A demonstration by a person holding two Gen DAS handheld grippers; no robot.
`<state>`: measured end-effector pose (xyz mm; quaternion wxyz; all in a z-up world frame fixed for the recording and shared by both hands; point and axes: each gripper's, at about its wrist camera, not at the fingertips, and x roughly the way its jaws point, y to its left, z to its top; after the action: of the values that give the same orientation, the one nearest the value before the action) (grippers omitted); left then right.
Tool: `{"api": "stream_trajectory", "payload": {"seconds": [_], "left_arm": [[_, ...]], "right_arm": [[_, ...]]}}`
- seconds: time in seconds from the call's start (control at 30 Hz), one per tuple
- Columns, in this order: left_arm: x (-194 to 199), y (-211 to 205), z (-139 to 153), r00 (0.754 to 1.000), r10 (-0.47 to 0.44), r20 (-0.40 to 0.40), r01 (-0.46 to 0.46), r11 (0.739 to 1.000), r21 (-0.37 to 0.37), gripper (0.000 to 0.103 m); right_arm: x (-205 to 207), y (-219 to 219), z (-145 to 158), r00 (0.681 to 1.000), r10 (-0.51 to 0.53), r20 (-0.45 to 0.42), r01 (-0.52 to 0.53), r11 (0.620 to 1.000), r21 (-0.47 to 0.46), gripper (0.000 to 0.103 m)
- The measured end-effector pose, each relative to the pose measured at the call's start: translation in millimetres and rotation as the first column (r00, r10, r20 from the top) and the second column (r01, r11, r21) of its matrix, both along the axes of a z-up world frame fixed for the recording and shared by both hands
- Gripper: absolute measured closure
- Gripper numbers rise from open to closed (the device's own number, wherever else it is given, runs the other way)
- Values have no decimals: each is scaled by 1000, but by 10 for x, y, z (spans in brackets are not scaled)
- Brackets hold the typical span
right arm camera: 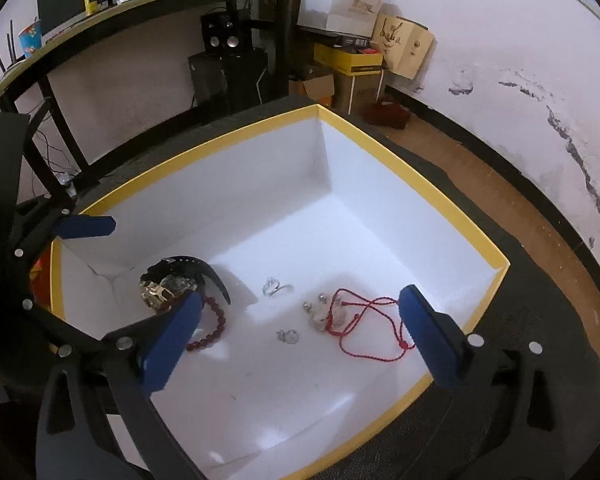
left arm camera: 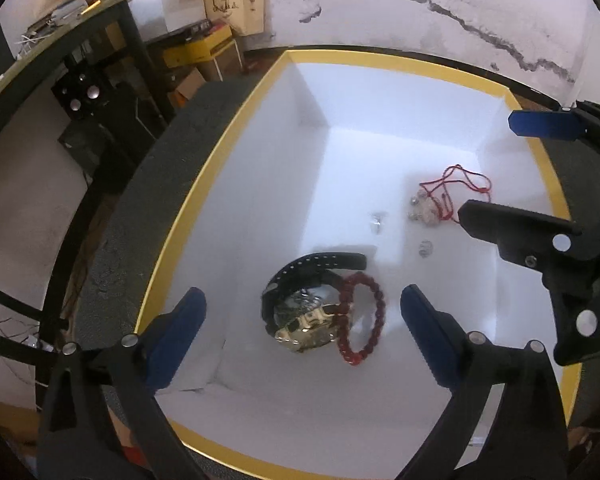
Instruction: Organize jewelry
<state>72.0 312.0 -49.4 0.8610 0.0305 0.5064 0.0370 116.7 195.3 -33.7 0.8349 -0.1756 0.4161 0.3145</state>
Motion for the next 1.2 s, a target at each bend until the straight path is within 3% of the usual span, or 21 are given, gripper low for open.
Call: {"api": "stream_trajectory", "payload": {"seconds": [0.43, 0.77, 0.93, 1.2], "left_arm": [[-84, -173, 221, 1000, -2, 16, 2, 1000, 17, 8], [-237, -698, 556, 997, -40, 71, 40, 999, 5, 8], [-292, -1289, 719, 989, -95, 116, 100, 994, -39, 8], [-416, -2376, 714, 966, -214, 144, 229, 968, -102, 8]], "right_arm": [[-179, -336, 309, 999, -32, 32, 30, 999, 41, 7], [-559, -1247, 706, 982, -177, 72, 169, 980, 105, 7], [-822, -2041, 847, 936, -336, 107, 324, 939, 116, 7], [-1239, -3235, 829, 826, -555, 100, 539, 829, 146, 7]]}}
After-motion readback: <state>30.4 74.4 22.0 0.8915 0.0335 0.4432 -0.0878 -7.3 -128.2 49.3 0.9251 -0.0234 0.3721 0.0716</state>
